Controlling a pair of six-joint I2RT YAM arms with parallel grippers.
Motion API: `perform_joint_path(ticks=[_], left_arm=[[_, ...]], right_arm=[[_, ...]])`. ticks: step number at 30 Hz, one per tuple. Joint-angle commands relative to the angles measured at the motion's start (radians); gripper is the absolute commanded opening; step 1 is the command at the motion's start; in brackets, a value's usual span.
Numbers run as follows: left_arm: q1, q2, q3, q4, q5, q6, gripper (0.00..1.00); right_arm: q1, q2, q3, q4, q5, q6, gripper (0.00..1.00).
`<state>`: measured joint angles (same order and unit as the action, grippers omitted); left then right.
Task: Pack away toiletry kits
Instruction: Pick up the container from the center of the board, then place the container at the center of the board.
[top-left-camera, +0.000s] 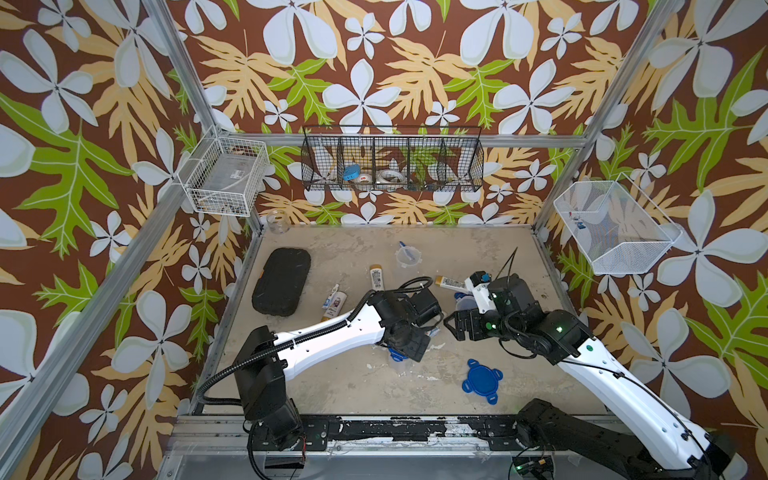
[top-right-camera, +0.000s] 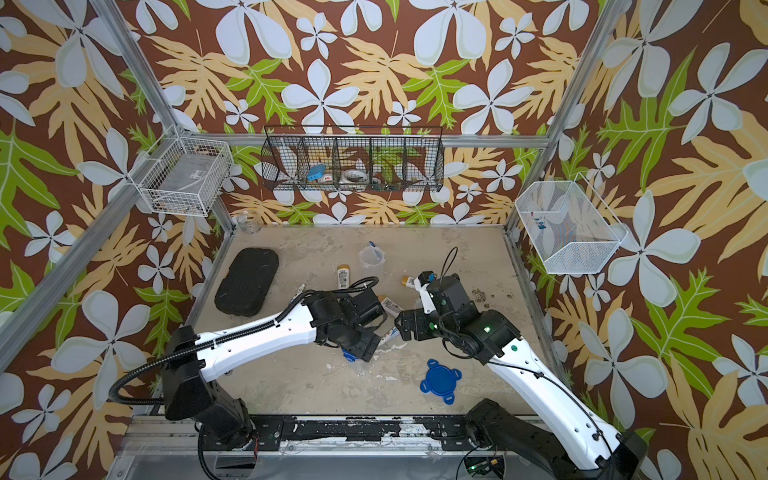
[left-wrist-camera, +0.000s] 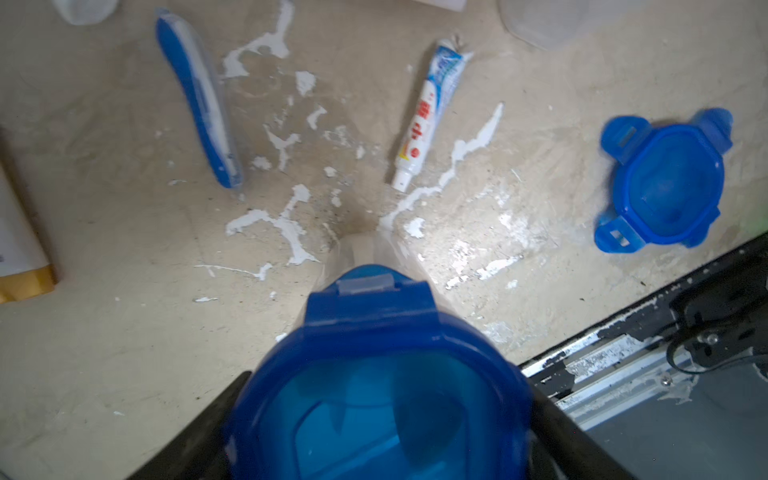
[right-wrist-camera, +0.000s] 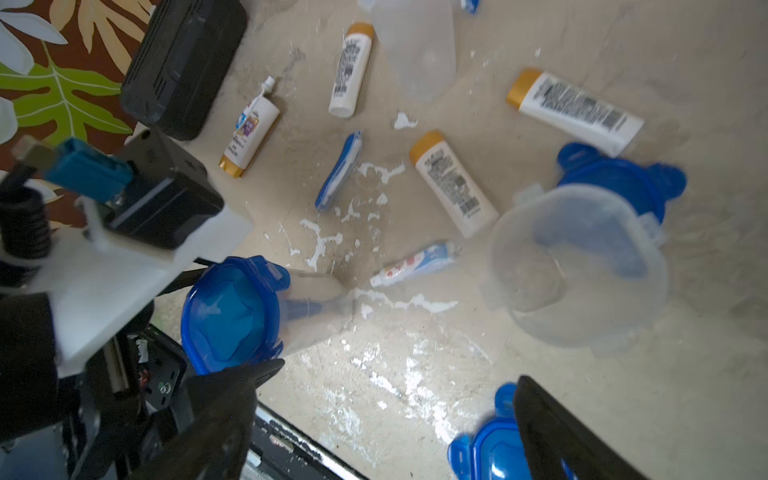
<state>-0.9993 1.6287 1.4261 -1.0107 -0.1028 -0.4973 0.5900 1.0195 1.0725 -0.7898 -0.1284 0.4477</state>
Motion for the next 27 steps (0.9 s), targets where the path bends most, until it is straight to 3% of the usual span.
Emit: perform_joint_path(ticks=[1,7,12,23,25,27], left_arm=[[0.105,-0.034,0.007,-0.006,-0.05,0.037,0.47],[0.411,0.02,0.121,0.031,-0.061,0.156,0.4],[0.576,0.158,0.273,0.078,-0.071,0.214,0.39],[0.652,0.45,0.551,0.112,-0.051,0.244,0.4],[0.652,0.466,0.557,0.111,-0.051,0.24,0.48],[0.654,0.47,0.563,0.107,-0.056,0.234,0.64]], right_arm=[[-0.004,0.06,0.063,-0.018,0.063,-0.084,0.96],[-0.004,0.172,0.123,0.005,0.019,-0.096,0.95],[-0.005,0.22,0.141,-0.002,-0.005,-0.118,0.94],[-0.004,0.266,0.198,-0.054,0.018,-0.128,0.94],[-0.004,0.266,0.212,-0.073,0.039,-0.133,0.94],[-0.004,0.257,0.216,-0.088,0.061,-0.137,0.95]])
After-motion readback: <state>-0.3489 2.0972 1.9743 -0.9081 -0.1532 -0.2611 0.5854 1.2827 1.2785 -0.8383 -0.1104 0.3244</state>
